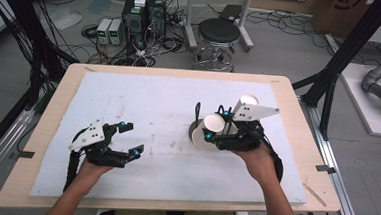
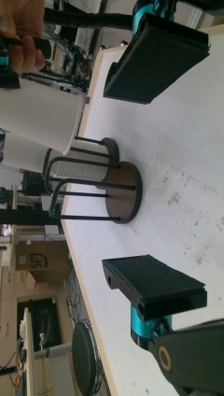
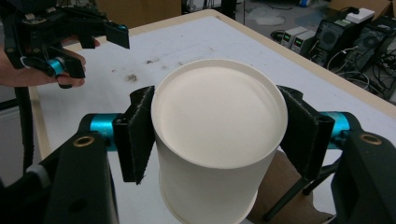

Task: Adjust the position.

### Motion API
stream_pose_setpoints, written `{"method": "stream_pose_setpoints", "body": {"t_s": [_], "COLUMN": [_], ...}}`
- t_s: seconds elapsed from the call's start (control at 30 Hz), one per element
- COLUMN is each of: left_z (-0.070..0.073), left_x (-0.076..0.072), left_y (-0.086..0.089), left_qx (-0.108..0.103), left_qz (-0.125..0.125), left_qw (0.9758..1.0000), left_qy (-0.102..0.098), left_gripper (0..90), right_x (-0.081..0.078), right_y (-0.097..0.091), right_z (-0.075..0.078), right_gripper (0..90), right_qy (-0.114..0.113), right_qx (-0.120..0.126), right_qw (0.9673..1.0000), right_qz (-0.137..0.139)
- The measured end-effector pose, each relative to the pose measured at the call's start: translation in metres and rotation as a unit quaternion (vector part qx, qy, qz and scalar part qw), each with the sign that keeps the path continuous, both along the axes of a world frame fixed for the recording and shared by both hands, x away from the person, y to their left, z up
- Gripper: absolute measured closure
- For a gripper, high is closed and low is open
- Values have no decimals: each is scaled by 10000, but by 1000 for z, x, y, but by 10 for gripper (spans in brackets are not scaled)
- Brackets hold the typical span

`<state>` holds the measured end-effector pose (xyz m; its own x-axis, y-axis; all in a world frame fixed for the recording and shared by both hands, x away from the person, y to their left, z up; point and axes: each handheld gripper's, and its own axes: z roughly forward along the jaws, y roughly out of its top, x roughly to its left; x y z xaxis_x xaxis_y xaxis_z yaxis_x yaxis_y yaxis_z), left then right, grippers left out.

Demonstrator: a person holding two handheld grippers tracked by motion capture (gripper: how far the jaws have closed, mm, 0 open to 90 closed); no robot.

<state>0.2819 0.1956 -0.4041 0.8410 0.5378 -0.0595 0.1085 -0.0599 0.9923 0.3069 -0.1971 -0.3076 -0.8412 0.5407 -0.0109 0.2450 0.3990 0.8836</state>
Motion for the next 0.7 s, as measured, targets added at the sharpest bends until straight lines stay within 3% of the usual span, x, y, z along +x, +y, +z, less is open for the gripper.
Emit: {"method": "stream_pose_setpoints", "body": {"t_s": [0.7], "left_z": [4], "left_x": [4], "left_y": [-33], "left_qx": [178], "left_qz": [-575], "left_qw": [9982], "left_qy": [-47], "left_gripper": [154], "right_x": [-2], "right_y": [33], "right_z": [-2], "right_gripper": [343], "right_qy": [67], "right_qx": [30], "right_qw": [9989], "right_qz": [459]}}
